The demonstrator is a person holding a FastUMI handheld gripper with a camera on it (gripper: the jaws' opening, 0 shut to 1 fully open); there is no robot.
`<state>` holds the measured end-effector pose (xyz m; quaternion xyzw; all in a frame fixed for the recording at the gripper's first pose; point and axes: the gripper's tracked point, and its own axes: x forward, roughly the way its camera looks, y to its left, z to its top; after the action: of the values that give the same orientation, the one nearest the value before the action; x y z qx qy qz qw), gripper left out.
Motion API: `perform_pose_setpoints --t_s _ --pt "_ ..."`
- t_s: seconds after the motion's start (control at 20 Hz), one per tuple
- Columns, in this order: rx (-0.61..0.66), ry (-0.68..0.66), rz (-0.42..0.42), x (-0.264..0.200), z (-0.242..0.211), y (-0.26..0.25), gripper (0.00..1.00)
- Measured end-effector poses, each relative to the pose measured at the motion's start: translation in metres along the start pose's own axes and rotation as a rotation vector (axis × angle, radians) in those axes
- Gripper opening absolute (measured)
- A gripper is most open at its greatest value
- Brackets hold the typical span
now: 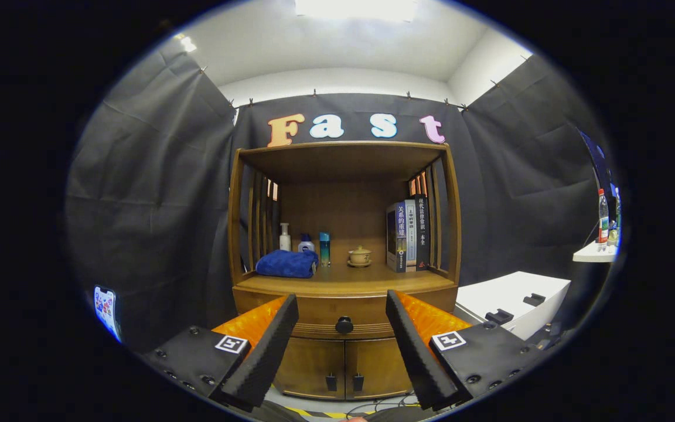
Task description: Pull open the drawer, take out the items inside it, and place them on the countertop above the cabinet.
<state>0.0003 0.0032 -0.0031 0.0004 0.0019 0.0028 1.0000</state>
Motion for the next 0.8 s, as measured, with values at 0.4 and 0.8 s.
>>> perform_pose_setpoints --t_s 0.4,0.8 --pt "0.012 0.004 0.008 0.004 -0.001 0.004 0.98" --pt "0.000 -0.005 -0.001 0.037 -0.010 0.004 0.98"
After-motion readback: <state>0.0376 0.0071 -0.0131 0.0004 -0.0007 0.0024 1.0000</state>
